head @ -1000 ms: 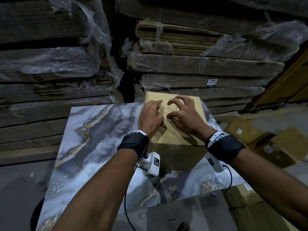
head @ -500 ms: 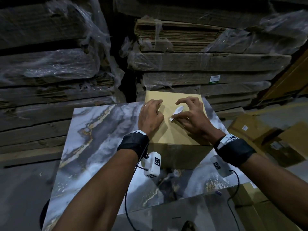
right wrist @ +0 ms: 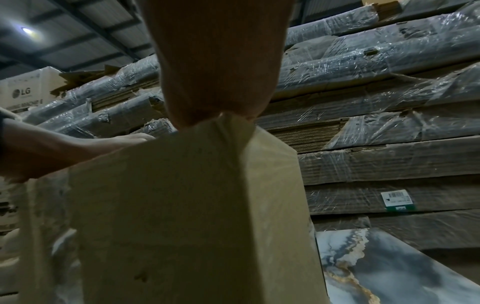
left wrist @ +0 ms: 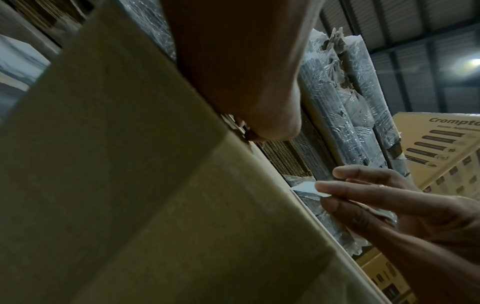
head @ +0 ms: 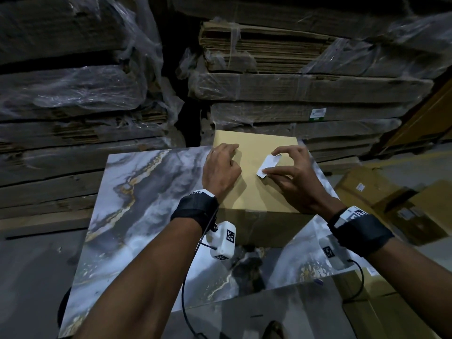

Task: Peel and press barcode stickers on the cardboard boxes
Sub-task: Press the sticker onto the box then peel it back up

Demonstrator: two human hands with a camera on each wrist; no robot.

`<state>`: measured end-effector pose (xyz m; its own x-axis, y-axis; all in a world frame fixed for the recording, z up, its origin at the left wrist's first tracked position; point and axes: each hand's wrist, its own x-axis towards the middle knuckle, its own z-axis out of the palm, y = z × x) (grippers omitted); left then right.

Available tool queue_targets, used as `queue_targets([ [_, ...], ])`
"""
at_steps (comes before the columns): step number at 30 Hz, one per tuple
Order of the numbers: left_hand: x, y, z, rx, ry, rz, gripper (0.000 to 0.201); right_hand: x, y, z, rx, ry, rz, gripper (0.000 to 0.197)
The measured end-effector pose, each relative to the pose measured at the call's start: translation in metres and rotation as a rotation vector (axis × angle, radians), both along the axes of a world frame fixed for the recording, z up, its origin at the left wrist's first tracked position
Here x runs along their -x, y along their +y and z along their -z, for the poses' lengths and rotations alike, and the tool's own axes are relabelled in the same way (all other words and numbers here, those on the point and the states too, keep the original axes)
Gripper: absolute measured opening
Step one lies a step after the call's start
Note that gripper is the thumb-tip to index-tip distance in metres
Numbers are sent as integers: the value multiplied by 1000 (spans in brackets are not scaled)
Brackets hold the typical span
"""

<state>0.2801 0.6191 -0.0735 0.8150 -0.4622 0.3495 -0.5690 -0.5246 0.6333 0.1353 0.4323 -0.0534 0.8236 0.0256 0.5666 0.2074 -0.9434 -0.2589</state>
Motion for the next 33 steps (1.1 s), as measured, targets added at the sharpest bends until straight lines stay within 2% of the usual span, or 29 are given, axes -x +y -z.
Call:
queue_targets([
  [3,1,0,-1,-1,5,-1,56,3,-2,-2,-60,-76,-9,16],
  [5,1,0,-1,-4,-1,0,56,5,-3,-8,-176,-126,78,19],
  [7,1,-1,0,-12,-10,7,56,7,2,-16,-401,-107,173,22],
  [11,3,0,-1,-33,-16,14,55,5,22,-24,-937,59,113,34],
  [15,7,1,-2,-48,-34,10,53,-1,25,-22,-1355,188,73,43],
  [18,10,2,-2,-62,-40,-10,51,-6,23,-26,-1611,194,62,54],
  [25,26,7,-10,-165,-96,2,47,-12,27,-27,-1861,66,61,55],
  [28,24,7,-8,-326,-149,123,51,-9,25,-19,-1965,-6,42,53],
  [33,22,11,0,-571,-231,373,58,-2,15,-16,-2039,-40,-5,76],
])
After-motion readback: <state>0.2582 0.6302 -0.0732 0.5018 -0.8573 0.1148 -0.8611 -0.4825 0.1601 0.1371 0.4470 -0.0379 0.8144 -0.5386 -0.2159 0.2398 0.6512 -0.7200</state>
